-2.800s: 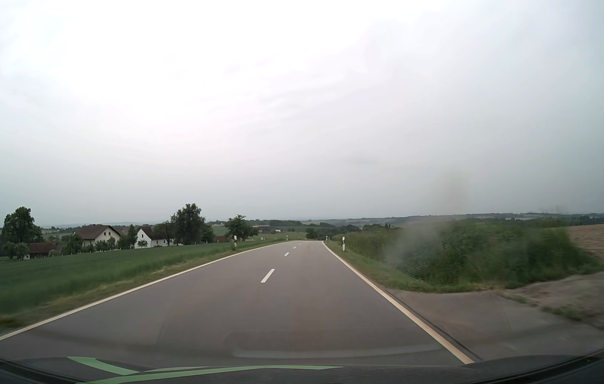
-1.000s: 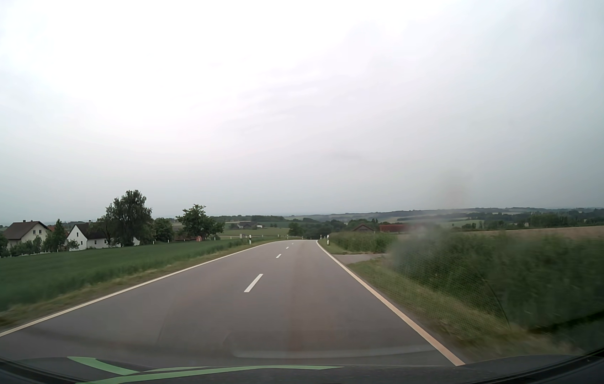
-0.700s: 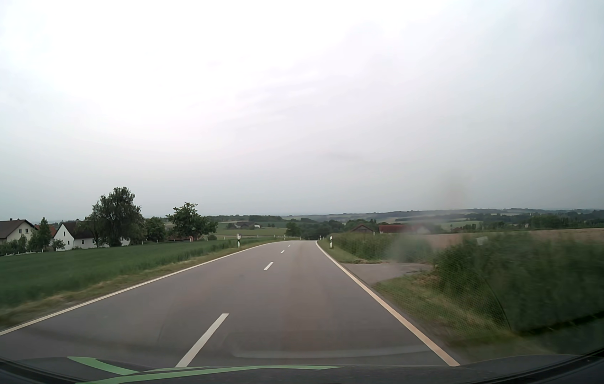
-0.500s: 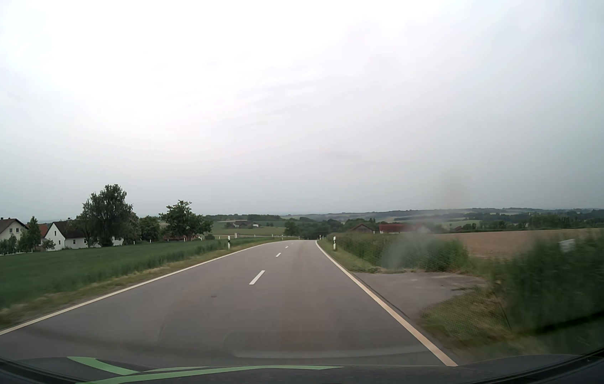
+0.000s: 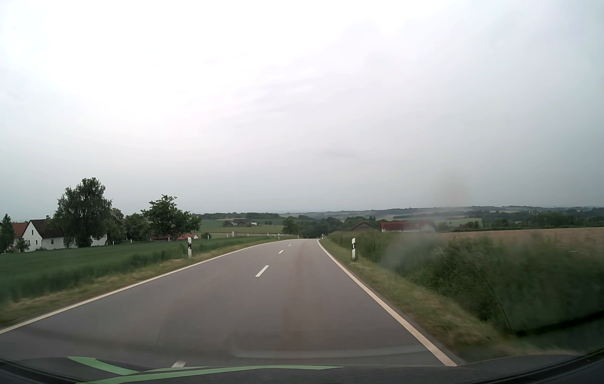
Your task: Follow the waypoints while adhering to traffic rules and regulations
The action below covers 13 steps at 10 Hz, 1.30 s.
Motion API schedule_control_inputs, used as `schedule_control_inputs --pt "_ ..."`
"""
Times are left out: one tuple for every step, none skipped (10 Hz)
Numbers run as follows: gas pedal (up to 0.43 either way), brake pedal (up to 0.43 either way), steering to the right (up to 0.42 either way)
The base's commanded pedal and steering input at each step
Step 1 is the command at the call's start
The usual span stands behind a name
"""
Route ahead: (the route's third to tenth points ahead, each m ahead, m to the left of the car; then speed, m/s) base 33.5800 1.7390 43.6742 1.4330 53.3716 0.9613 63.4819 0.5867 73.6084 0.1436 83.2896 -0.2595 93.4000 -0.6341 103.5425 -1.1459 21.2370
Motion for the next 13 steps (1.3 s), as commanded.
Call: schedule_control_inputs --pt "0.067 0.000 0.003" --pt "0.067 0.000 0.003" --pt "0.067 0.000 0.002" --pt "0.067 0.000 0.003" --pt "0.067 0.000 0.003" --pt "0.067 0.000 0.003" --pt "0.067 0.000 0.003" --pt "0.067 0.000 0.003" --pt "0.059 0.000 0.003" --pt "0.059 0.000 0.003" --pt "0.047 0.000 0.003" --pt "0.047 0.000 0.003" --pt "0.039 0.000 0.003"
